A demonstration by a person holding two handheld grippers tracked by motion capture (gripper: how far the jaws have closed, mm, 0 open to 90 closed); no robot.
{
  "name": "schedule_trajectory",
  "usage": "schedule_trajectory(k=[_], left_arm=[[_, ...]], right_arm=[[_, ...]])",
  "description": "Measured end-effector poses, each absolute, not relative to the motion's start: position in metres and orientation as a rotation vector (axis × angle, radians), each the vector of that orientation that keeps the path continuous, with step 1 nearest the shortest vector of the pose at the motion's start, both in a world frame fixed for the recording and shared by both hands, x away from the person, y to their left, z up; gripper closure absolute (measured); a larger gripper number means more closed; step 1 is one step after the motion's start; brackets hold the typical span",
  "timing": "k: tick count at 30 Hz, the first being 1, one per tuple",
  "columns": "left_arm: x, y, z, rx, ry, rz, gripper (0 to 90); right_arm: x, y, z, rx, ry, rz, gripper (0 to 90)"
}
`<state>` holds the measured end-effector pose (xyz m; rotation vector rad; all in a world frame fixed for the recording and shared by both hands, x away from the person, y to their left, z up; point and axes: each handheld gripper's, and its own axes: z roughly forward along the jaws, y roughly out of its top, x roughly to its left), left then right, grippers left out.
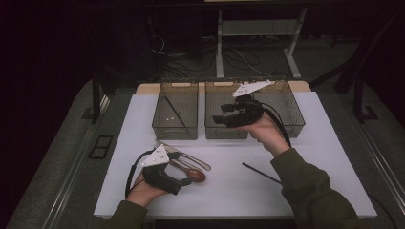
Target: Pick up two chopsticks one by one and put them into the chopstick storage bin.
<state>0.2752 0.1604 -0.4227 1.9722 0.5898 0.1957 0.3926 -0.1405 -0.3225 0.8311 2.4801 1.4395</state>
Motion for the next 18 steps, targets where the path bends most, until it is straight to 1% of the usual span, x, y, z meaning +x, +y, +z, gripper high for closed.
schedule_trajectory(k=[11,18], left_arm=[[0.276,0.161,-0.424,1.962,0.596,0.201,0.0],[0.276,0.161,-0.423,1.955,0.599,0.201,0.0]], right_arm=[[0.362,-0.181,-0.327,0.809,2.469,1.43,39.3],[0.343,-0.208,-0.341,0.836,2.466,1.41,39.3]])
